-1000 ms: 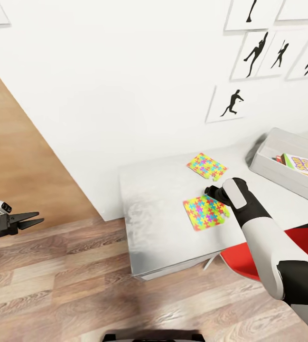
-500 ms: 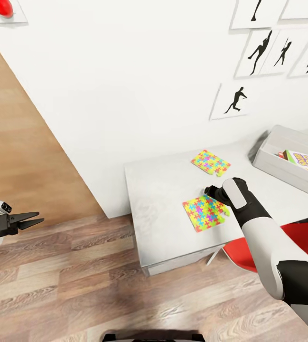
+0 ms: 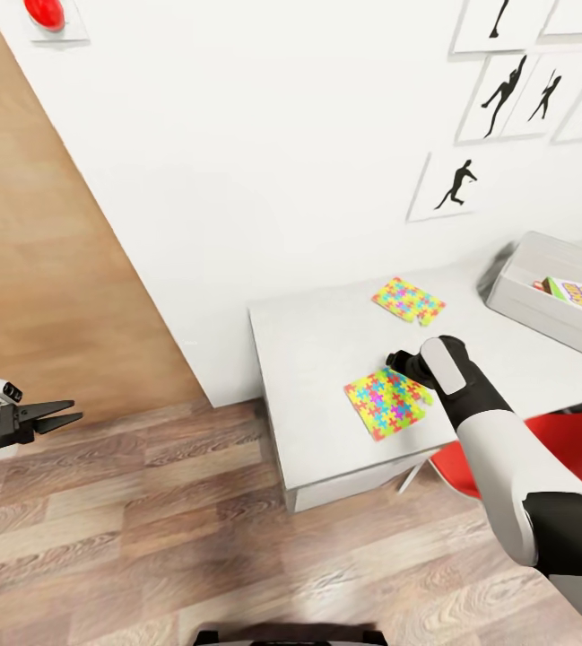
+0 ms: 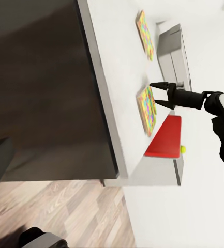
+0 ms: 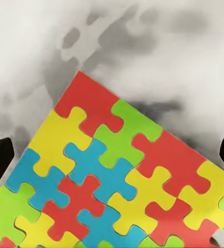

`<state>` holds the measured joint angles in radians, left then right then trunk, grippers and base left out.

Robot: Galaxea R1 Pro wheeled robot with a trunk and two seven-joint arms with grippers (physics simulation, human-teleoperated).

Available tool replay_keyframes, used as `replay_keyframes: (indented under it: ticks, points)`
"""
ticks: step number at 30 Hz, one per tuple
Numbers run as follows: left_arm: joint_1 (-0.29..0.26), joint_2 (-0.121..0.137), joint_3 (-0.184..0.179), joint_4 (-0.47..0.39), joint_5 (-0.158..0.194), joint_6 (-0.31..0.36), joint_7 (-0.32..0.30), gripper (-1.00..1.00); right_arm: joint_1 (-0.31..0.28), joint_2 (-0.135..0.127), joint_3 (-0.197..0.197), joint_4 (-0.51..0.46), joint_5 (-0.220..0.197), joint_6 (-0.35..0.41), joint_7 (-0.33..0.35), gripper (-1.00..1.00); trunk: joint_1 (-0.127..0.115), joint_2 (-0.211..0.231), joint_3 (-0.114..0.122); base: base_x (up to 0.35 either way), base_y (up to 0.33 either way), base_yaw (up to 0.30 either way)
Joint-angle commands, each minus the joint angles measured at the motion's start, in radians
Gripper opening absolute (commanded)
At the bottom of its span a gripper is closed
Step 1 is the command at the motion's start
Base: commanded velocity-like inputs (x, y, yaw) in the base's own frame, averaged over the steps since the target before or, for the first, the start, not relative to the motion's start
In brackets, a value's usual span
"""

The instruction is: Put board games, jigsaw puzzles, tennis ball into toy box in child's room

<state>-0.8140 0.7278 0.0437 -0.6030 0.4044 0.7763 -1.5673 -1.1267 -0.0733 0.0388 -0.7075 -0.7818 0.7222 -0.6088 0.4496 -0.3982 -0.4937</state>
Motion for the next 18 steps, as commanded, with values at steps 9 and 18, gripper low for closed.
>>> replay_keyframes:
  ticks: [9, 18]
  points:
    - [-0.001, 0.001, -0.001, 0.0, 0.001, 0.011, -0.004, 1.0, -0.001, 0.001, 0.004, -0.001, -0.01, 0.002, -0.009, 1.0, 0.0, -0.002, -0.002, -0.101, 0.111, 0.0]
    - [-0.001, 0.001, -0.001, 0.0, 0.001, 0.01, -0.004, 1.0, -0.001, 0.004, 0.004, -0.001, -0.01, 0.002, -0.009, 1.0, 0.0, -0.002, -0.002, -0.049, 0.111, 0.0]
